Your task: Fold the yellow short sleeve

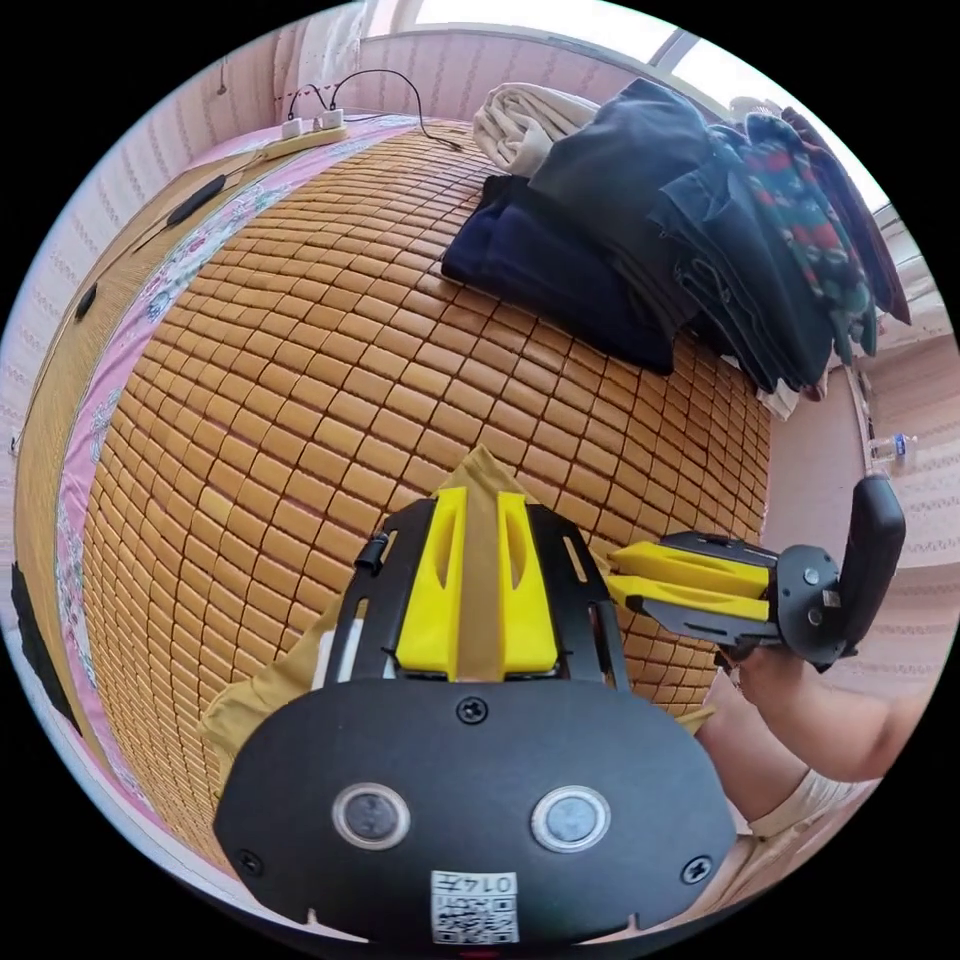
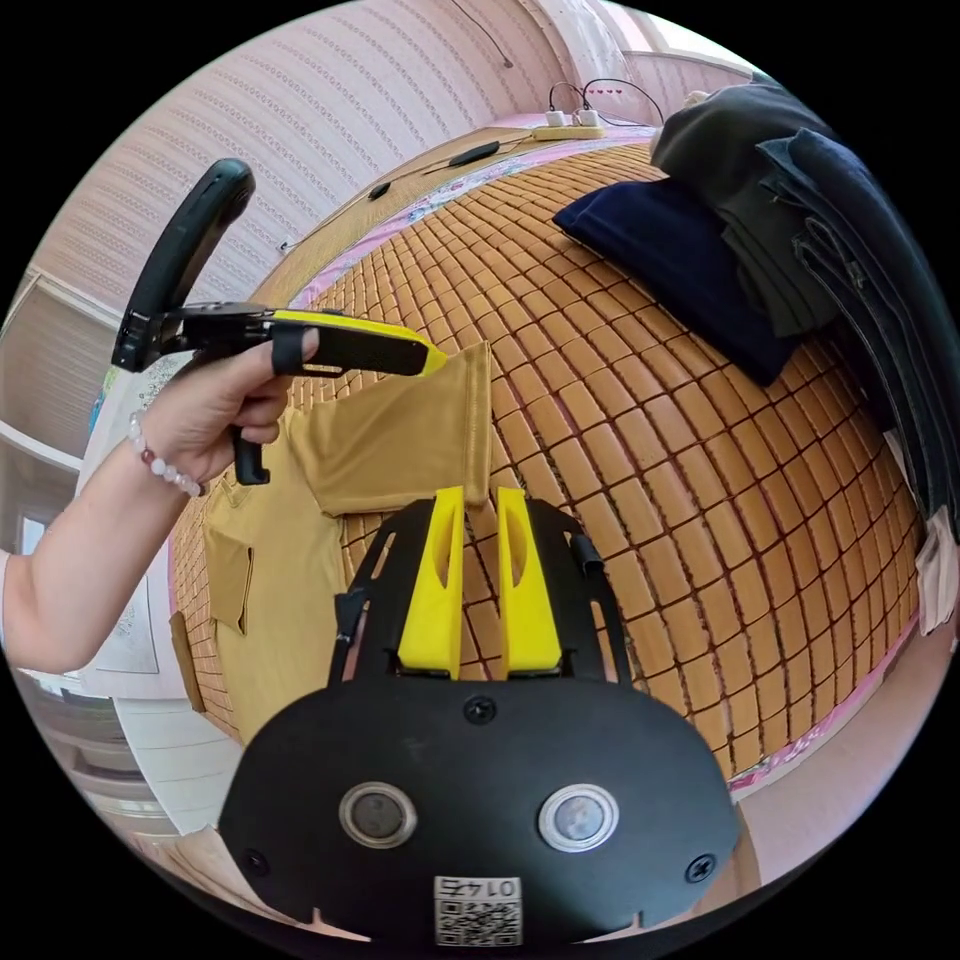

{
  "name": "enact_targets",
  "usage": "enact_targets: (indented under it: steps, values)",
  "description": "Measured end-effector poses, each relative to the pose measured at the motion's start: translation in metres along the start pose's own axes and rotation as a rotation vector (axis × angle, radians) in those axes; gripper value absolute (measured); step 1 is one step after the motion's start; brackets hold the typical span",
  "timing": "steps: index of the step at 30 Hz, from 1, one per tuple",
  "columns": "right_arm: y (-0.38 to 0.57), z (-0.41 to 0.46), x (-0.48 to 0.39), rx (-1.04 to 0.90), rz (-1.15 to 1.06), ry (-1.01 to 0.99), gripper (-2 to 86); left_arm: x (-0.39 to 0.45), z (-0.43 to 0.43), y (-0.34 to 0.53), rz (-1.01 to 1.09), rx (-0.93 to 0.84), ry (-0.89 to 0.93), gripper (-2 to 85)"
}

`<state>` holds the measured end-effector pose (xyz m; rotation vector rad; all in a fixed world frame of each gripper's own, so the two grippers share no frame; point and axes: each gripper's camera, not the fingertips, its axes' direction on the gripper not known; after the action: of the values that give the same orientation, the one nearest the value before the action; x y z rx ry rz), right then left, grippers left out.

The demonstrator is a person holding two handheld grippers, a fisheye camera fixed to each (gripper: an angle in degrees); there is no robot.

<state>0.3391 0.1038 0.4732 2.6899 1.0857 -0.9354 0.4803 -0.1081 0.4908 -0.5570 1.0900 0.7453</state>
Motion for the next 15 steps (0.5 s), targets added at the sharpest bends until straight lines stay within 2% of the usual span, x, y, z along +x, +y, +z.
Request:
enact_targets:
  steps: [5, 15]
  values:
    - [0.004, 0.008, 0.011, -0.025, -0.03, -0.023, 5.1, 0.01, 0.029, -0.025, 0.008, -0.091, -0.089, 5.8]
    - [0.01, 0.013, 0.027, -0.008, -0.058, -0.023, 2.6, 0.03, 0.036, -0.025, 0.086, -0.082, -0.158, 0.4]
